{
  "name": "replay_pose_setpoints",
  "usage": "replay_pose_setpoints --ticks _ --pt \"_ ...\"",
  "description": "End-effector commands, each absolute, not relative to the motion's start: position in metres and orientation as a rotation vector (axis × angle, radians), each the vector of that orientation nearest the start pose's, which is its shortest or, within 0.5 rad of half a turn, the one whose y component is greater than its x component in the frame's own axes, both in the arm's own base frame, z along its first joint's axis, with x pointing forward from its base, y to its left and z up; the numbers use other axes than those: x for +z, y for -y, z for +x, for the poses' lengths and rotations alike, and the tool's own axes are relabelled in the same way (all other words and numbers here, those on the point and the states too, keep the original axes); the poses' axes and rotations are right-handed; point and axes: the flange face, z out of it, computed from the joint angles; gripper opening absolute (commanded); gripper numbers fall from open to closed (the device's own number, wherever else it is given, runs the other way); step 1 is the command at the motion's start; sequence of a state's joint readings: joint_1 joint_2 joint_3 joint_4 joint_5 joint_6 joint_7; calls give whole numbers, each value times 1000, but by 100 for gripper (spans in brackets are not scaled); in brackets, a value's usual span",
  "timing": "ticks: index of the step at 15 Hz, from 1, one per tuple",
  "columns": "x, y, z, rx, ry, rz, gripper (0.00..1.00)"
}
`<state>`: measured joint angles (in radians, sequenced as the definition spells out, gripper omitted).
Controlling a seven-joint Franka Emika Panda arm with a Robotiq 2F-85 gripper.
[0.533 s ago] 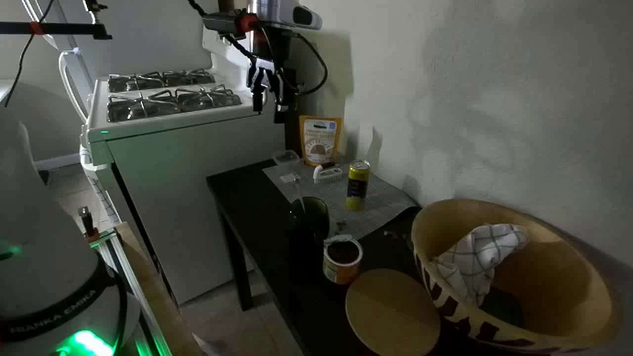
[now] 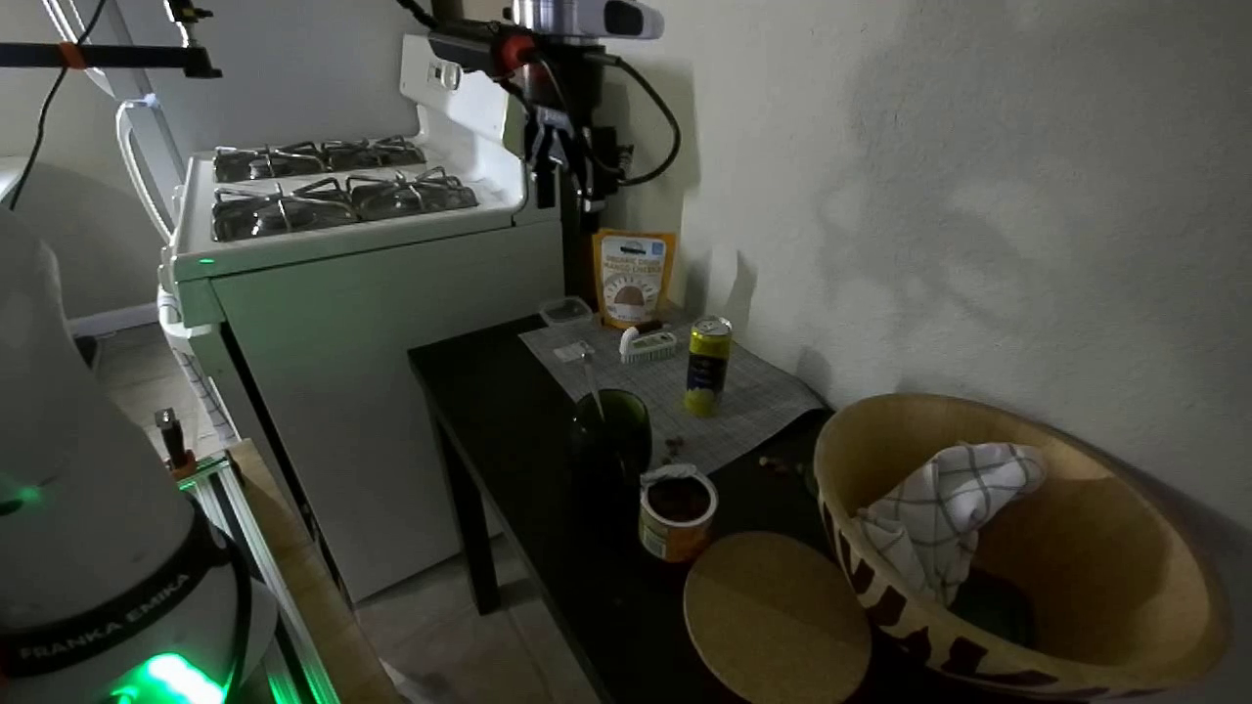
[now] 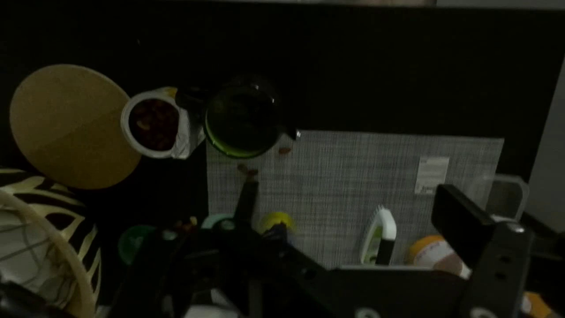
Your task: Put the can inside the container
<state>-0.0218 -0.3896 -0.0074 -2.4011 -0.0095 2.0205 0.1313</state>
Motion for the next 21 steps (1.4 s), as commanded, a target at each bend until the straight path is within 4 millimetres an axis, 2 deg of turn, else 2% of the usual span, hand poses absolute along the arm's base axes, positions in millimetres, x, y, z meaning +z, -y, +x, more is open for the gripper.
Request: replay_pose_setpoints --ticks 1,4,9,11,15,16,18,21 --pt "464 59 449 -261 -368 -3075 100" --pt "452 93 471 -340 -353 -3014 100" --pt "417 134 494 -244 -243 -2974 100" --pt "405 138 510 -229 -191 -2944 100" --pt "386 134 539 -195 -189 -2898 100" --pt "394 134 524 -232 -194 -2925 100" --pt "389 132 530 -221 -188 -2928 100" --pt "393 134 529 -231 -192 -2928 100"
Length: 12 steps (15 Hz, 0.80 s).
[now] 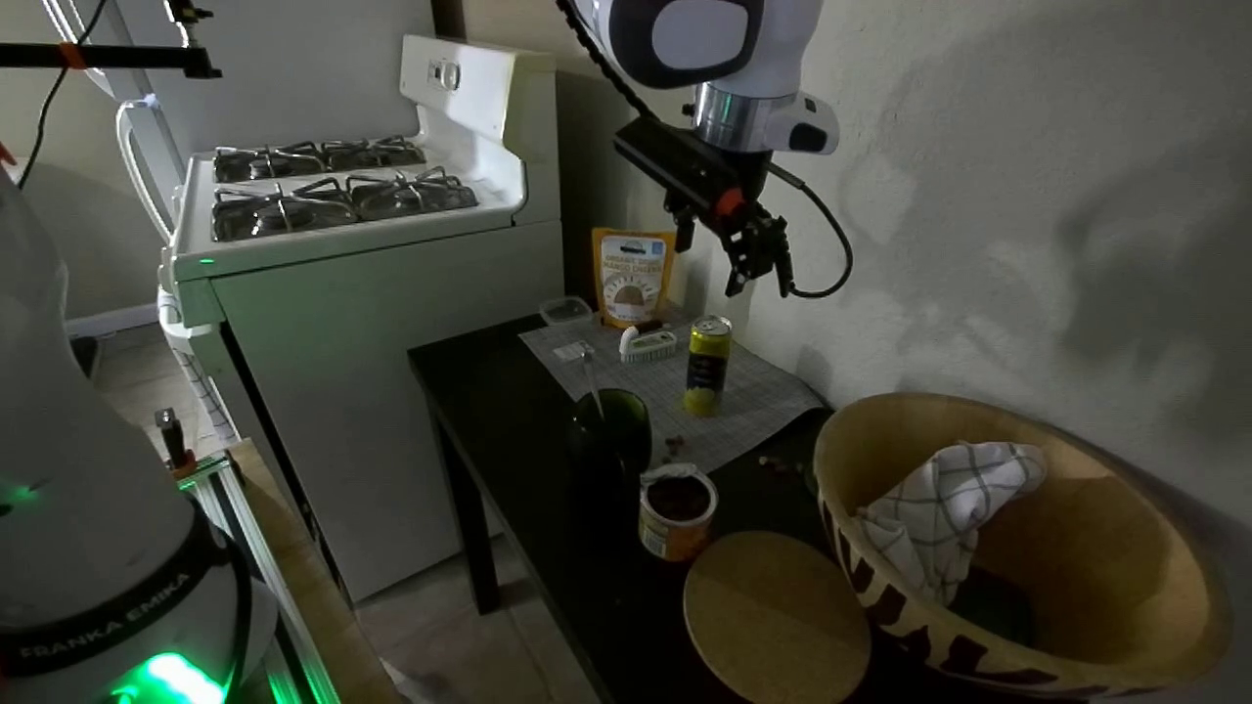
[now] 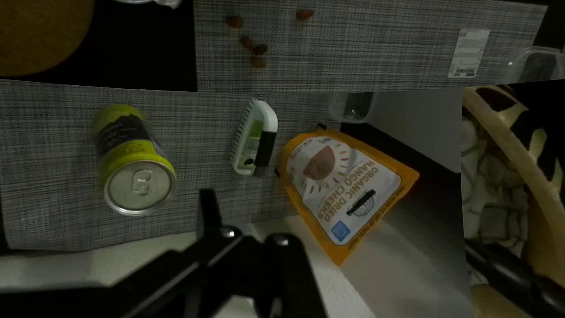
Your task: Put the can inside the container
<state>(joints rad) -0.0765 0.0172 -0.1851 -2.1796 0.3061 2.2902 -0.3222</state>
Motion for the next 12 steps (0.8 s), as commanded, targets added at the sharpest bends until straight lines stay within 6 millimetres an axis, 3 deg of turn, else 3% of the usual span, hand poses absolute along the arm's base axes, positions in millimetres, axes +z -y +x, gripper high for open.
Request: replay_pose_setpoints --ticks 1,6,9,12 --pt "393 135 529 -232 -194 -2927 100" --pt "368 116 556 -318 -66 -2965 100" --pt "343 98 571 -222 -9 -3009 100" --pt "325 92 582 -170 26 -3028 100"
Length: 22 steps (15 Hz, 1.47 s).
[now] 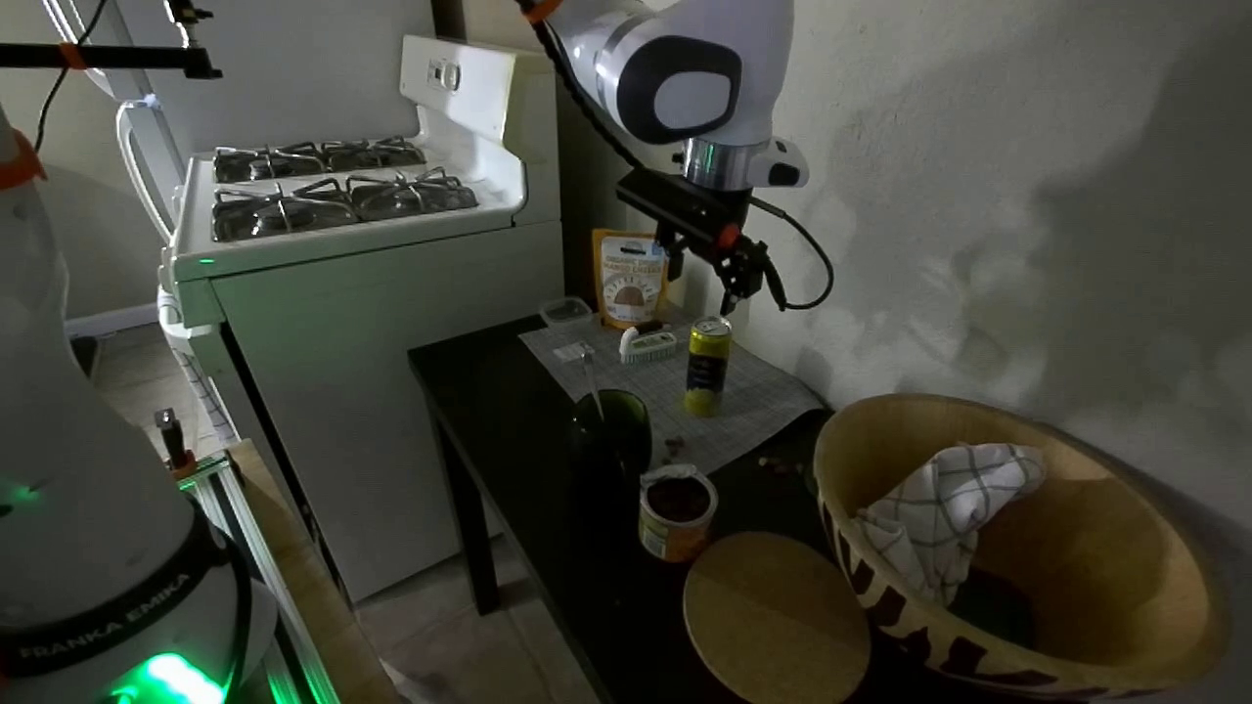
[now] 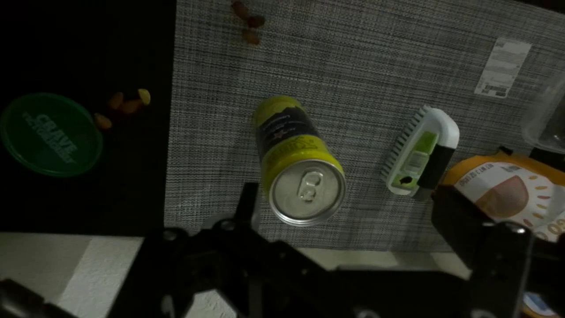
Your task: Put the can inside the container
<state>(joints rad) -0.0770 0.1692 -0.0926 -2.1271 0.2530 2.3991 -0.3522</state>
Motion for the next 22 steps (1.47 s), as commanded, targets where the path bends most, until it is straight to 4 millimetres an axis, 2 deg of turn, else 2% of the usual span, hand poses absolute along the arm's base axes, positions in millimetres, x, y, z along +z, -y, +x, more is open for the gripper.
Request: replay_pose_setpoints --ticks 1,5,18,19,21,22 --pt "320 92 586 -160 35 -3040 100" --pt "303 91 596 -121 60 -3073 100" --pt "276 73 616 -159 66 -3161 100" --pt "275 72 616 -158 63 -3161 95" --pt "273 71 616 -150 53 -3160 71" --pt "272 72 615 -146 50 -3157 69"
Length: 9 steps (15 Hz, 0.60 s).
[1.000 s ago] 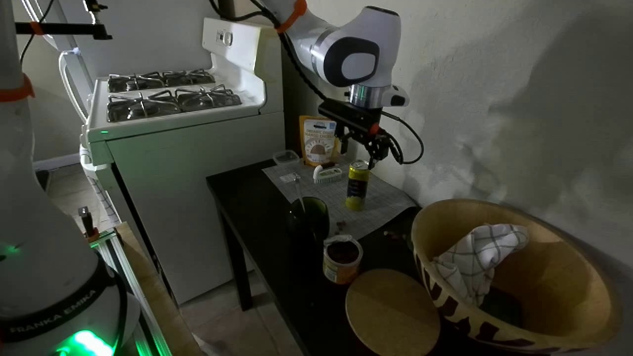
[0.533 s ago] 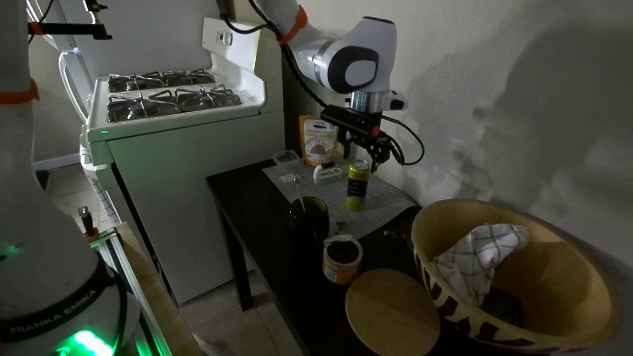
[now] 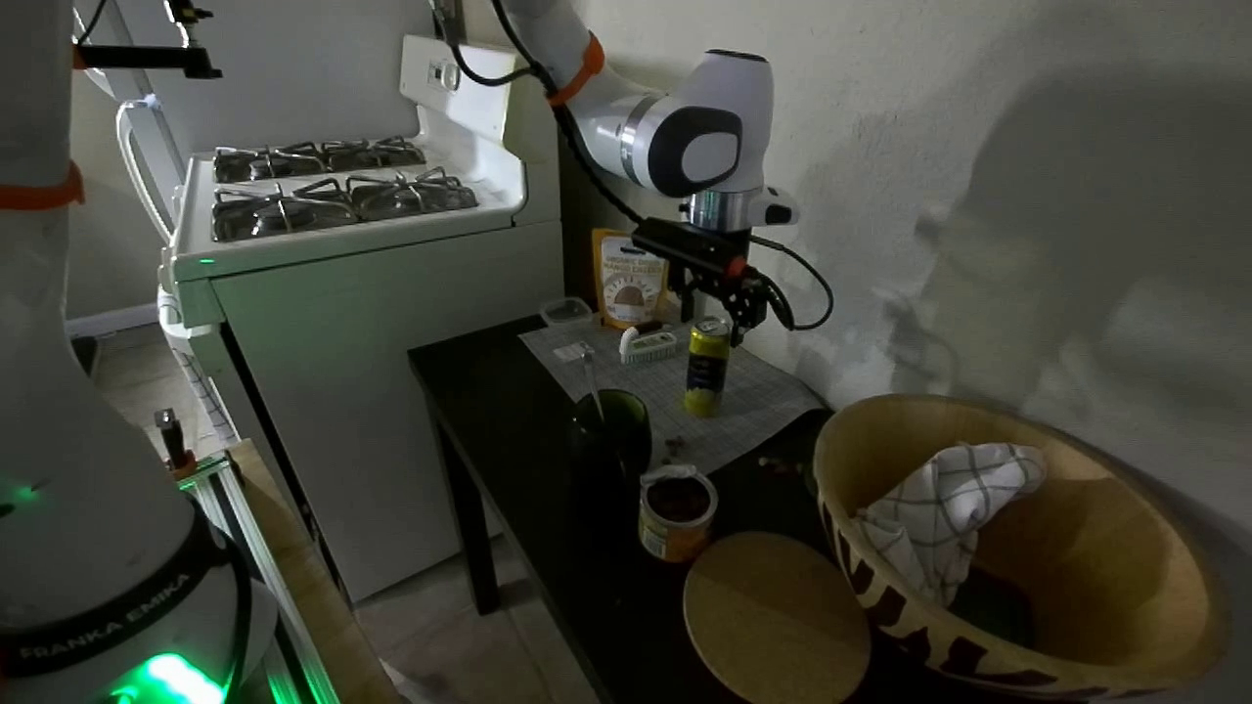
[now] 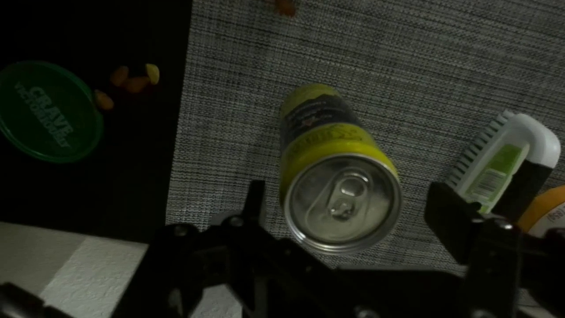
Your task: Put the can inside the container
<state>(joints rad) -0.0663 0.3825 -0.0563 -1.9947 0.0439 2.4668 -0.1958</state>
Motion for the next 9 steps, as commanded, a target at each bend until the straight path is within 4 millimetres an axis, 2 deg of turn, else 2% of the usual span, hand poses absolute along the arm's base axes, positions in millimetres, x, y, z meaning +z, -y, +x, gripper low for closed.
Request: replay_pose_setpoints --ticks 1,4,6,9 --pt "271 72 615 -148 50 -3156 62" --pt "270 72 614 -141 45 -3156 38" --pt "279 66 612 -145 78 -3146 38" --pt "328 32 602 -194 294 -3139 38"
